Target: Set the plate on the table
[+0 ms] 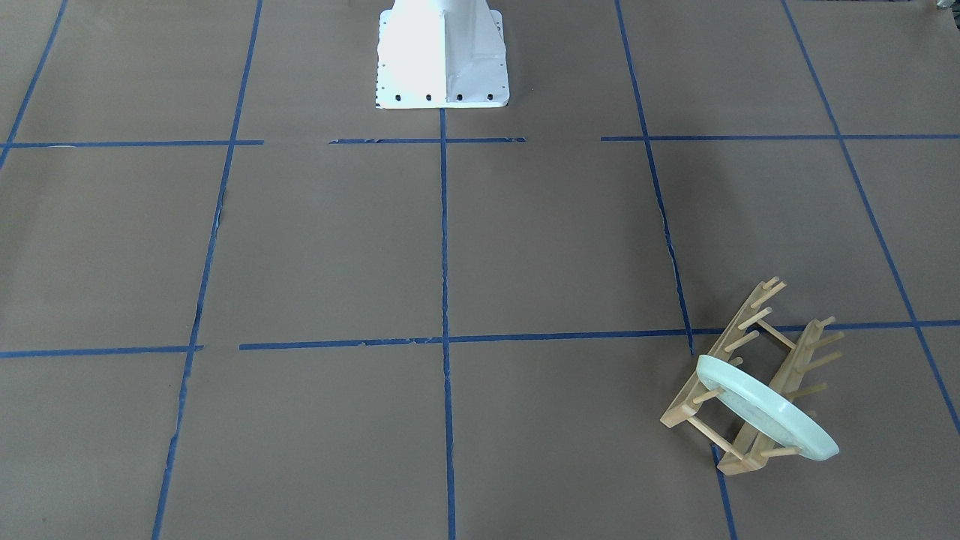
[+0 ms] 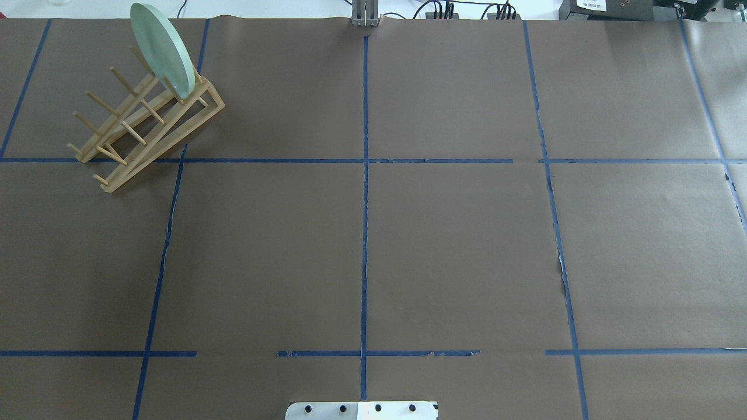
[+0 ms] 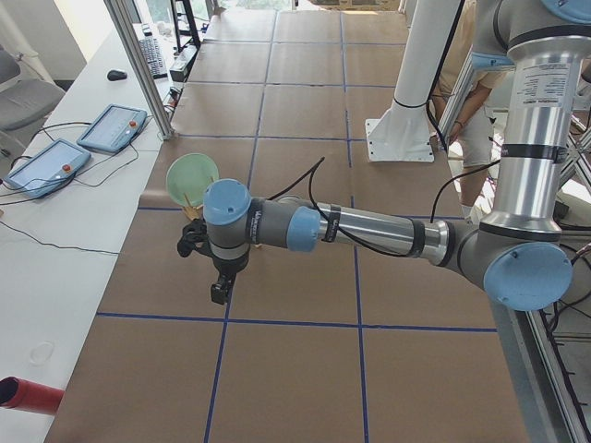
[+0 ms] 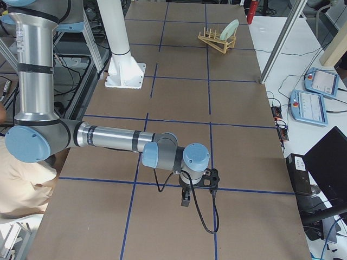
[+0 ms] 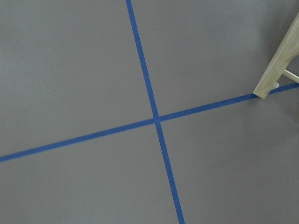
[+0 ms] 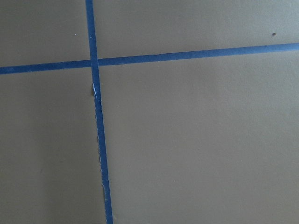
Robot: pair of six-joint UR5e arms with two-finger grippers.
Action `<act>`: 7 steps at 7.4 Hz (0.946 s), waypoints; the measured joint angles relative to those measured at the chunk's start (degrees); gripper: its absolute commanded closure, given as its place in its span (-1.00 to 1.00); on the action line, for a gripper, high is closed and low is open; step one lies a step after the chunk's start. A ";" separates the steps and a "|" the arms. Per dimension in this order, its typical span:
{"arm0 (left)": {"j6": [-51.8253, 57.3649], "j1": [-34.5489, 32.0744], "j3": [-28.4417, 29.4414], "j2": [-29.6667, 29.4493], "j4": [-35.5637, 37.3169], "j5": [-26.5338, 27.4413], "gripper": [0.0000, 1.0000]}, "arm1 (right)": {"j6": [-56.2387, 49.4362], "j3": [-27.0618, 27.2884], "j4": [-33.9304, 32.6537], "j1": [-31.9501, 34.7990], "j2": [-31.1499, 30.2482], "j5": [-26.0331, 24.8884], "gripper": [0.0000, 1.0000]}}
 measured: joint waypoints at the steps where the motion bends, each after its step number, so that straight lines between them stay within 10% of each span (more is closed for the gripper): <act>1: -2.88 -0.38 0.24 -2.42 -4.47 0.87 -1.00 | 0.00 -0.03 0.00 0.00 0.00 0.00 -1.00; 7: -52.39 2.04 7.19 -15.73 -30.75 -7.51 -1.00 | 0.00 0.01 0.00 0.00 0.00 0.00 -1.00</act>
